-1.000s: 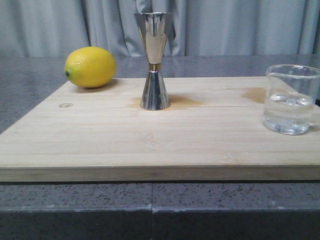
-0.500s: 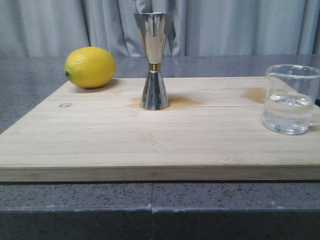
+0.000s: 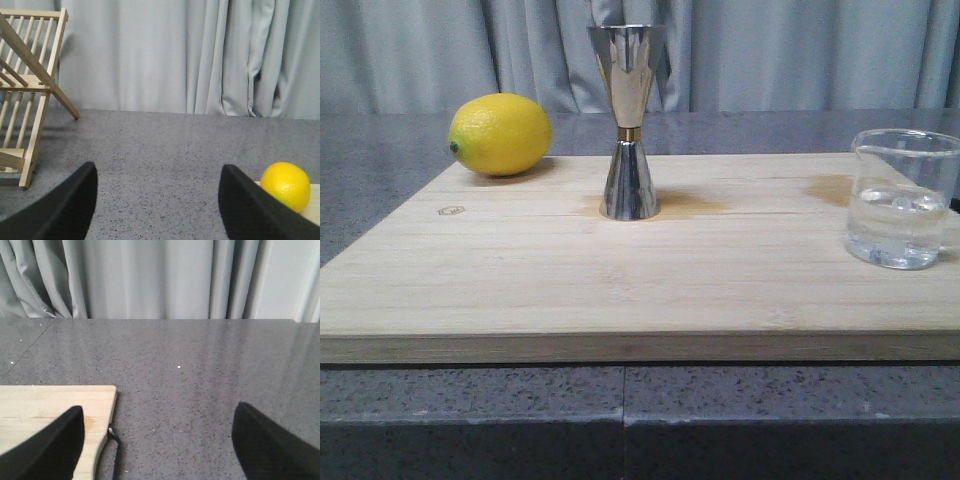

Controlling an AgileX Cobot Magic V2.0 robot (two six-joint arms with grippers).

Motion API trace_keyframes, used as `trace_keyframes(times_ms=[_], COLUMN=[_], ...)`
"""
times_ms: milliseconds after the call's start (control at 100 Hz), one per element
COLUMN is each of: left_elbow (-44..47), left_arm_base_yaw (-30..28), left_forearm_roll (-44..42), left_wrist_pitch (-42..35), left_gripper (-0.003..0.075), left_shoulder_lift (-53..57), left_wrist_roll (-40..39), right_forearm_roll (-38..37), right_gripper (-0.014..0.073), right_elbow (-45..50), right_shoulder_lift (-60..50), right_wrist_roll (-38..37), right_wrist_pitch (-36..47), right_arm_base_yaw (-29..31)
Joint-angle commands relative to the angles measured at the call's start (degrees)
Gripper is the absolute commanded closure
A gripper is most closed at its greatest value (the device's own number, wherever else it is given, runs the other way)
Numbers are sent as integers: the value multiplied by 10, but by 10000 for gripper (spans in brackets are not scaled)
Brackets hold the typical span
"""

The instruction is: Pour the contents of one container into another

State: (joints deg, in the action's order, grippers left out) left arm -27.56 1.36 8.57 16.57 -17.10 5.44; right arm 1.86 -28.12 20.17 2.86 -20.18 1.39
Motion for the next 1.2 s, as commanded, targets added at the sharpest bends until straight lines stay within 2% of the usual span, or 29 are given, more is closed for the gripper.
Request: trace_keyframes(times_ms=[0,90,310,490,790,950,1190], left_elbow=[-22,-40,-138,-202,-213,-214,-214], left_arm_base_yaw=[1,1,1,1,1,1,1], left_forearm_roll=[12,12,12,42,250,386,574], left_wrist_pitch=[-35,2,195,270,265,270,328], left_gripper=[261,261,261,261,261,261,261], left_shoulder_lift=[-9,-14,-94,-174,-283,-347,-444], left_wrist_roll=[1,1,28,79,294,440,656], right_forearm_roll=[10,10,10,10,13,13,13], right_gripper=[43,43,43,43,43,43,43], right_elbow=[-19,-26,-80,-120,-144,-144,-144], right_shoulder_lift=[10,10,37,72,130,137,137], right_wrist_roll=[5,5,6,6,12,20,20], right_wrist_pitch=[29,2,-77,-138,-170,-169,-165], right_arm_base_yaw=[3,3,3,3,3,3,3])
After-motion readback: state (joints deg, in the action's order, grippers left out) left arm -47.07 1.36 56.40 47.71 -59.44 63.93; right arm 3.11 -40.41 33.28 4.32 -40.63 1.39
